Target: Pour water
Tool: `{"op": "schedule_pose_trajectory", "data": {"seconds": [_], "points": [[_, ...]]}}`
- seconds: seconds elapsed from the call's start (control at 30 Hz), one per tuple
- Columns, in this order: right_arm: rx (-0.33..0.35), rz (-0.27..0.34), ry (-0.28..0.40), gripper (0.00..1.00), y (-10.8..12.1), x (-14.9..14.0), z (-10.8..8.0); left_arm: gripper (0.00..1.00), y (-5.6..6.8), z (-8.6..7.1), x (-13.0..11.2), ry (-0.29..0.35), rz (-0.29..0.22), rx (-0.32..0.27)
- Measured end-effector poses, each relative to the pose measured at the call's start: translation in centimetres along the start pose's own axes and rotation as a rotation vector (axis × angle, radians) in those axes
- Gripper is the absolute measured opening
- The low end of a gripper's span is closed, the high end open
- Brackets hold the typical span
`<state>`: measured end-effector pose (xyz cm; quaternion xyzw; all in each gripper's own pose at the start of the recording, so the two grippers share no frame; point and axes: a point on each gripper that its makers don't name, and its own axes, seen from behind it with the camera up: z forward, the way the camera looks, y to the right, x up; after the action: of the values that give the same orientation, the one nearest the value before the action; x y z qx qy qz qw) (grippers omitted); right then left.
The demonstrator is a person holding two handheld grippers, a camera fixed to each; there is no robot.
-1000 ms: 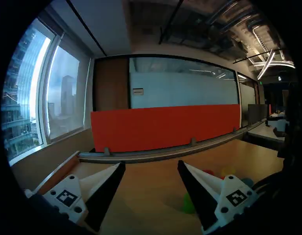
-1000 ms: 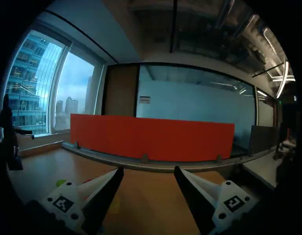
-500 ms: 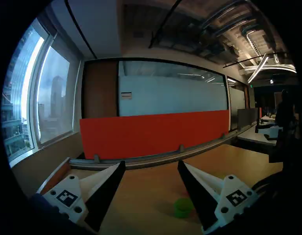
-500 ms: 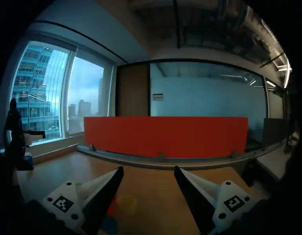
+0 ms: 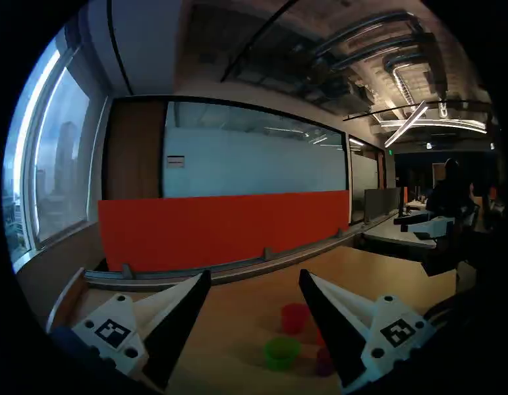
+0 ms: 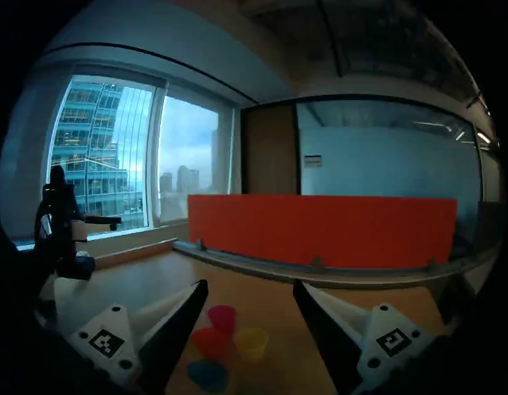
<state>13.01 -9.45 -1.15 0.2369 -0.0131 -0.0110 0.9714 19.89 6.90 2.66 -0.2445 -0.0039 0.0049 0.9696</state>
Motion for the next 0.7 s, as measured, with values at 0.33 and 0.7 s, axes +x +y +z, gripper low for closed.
{"op": "schedule_pose_trajectory", "data": {"seconds": [0.33,0.7], "points": [[0.103,-0.03,-0.03,1.0,-2.6,0.0,0.3,0.99,1.4,0.3,-0.2,0.0,0.002,-0.072],[0.172,-0.061,-0.128,1.0,-3.8,-2.1,0.0,1.0,2.1,0.5,-2.7,-0.089,0.061,-0.132]]}}
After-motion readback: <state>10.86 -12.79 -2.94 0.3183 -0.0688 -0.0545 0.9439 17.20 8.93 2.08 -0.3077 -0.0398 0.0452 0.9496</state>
